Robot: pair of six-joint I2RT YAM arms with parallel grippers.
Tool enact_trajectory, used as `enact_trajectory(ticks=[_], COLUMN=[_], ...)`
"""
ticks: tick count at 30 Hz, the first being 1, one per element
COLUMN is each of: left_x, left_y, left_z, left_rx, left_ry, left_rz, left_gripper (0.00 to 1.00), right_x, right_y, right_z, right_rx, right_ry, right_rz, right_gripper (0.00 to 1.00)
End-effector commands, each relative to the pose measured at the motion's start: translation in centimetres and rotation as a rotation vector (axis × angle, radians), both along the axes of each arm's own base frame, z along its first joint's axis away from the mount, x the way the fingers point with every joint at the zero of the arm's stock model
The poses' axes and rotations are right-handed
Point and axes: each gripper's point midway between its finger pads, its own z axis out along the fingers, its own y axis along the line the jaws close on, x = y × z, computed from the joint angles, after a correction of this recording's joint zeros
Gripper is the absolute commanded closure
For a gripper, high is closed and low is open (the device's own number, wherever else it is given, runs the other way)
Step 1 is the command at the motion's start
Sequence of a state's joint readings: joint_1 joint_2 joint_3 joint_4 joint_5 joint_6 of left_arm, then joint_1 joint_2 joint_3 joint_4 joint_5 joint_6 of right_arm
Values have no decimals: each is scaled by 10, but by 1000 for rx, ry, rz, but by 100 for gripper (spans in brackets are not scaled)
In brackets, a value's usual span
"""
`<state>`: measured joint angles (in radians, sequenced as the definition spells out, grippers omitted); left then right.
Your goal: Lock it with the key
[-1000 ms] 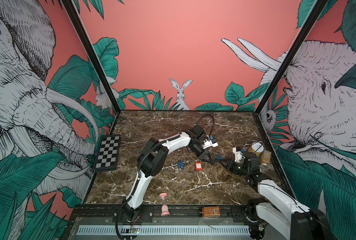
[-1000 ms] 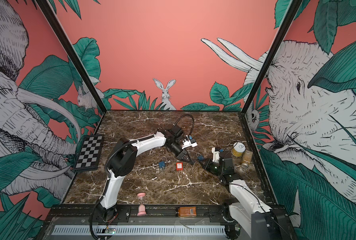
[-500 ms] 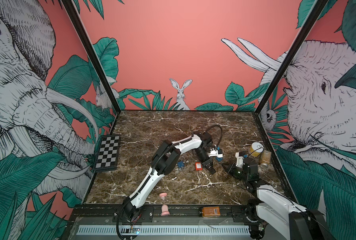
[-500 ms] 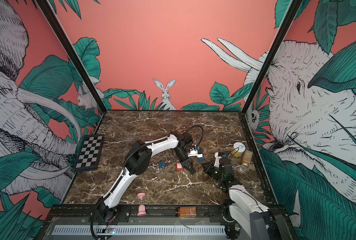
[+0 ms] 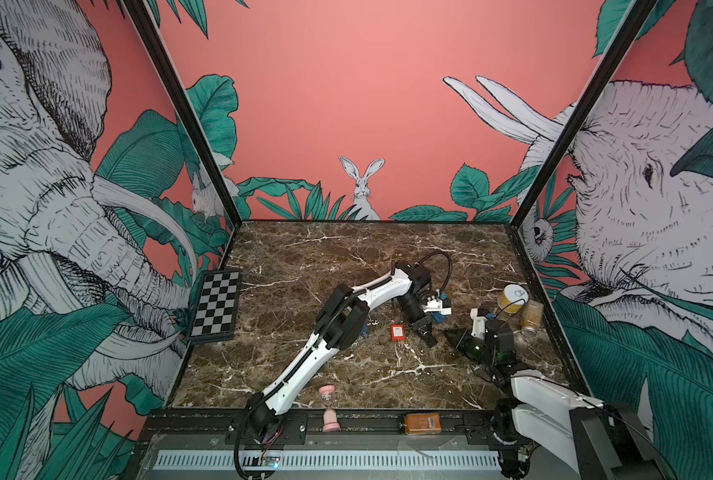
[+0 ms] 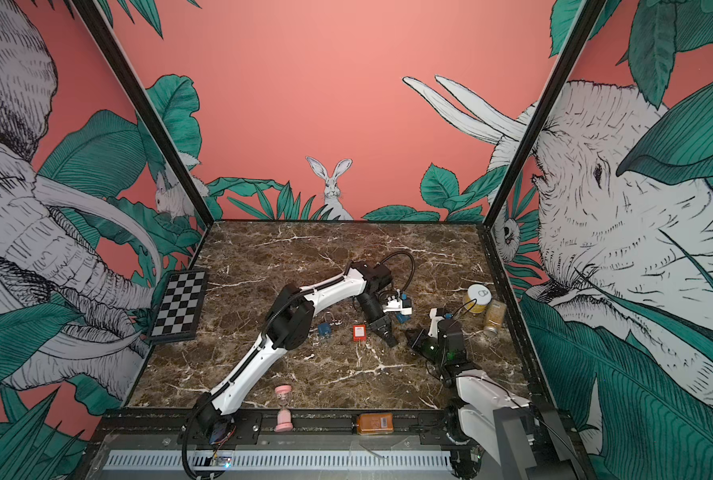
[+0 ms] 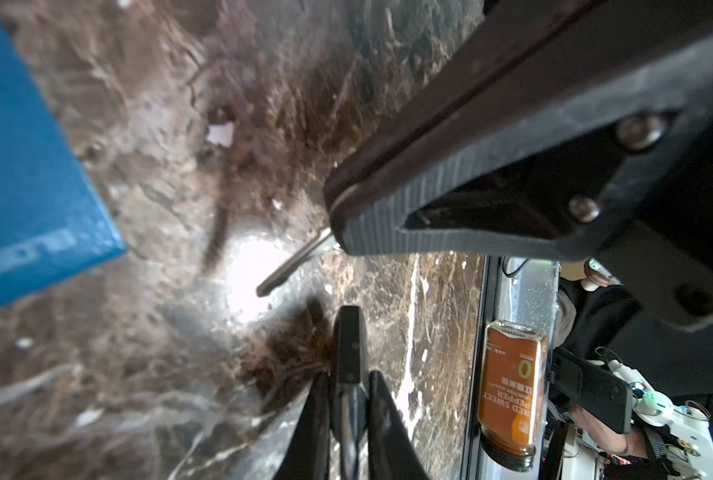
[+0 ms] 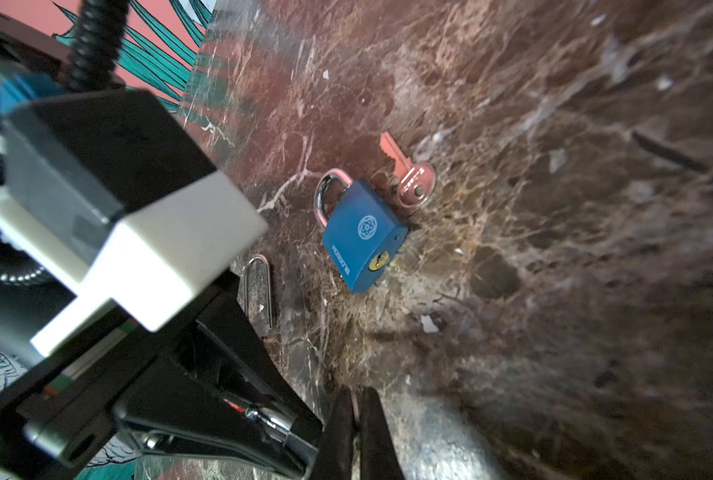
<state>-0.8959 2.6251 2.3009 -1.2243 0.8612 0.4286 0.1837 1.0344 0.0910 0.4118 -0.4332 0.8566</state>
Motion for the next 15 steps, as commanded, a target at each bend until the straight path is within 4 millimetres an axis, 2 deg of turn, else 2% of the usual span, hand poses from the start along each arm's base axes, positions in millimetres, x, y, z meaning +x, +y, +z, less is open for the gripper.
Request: enact_trajectory(ticks=[1, 6, 7, 10, 15], left_x=[-1, 1, 2, 7, 18], left_y=[4, 5, 5, 4, -1], left_z=[3, -2, -2, -5, -2], left_rx=[10, 20, 21, 35, 31], left_ry=[-16, -35, -41, -69, -119], left_rz=[-28, -29, -29, -23, -1], left_gripper=[96, 77, 74, 69, 65], right_x=[1, -3, -3, -2, -1], right_y=[-1, -2, -2, -2, 0], right_z=[-1, -6, -6, -6, -5], right_rx=[-15, -23, -22, -22, -20], right_ry=[-30, -16, -15, -14, -10], right_rz=[3, 2, 4, 0, 10], right_gripper=[100, 100, 95, 86, 78])
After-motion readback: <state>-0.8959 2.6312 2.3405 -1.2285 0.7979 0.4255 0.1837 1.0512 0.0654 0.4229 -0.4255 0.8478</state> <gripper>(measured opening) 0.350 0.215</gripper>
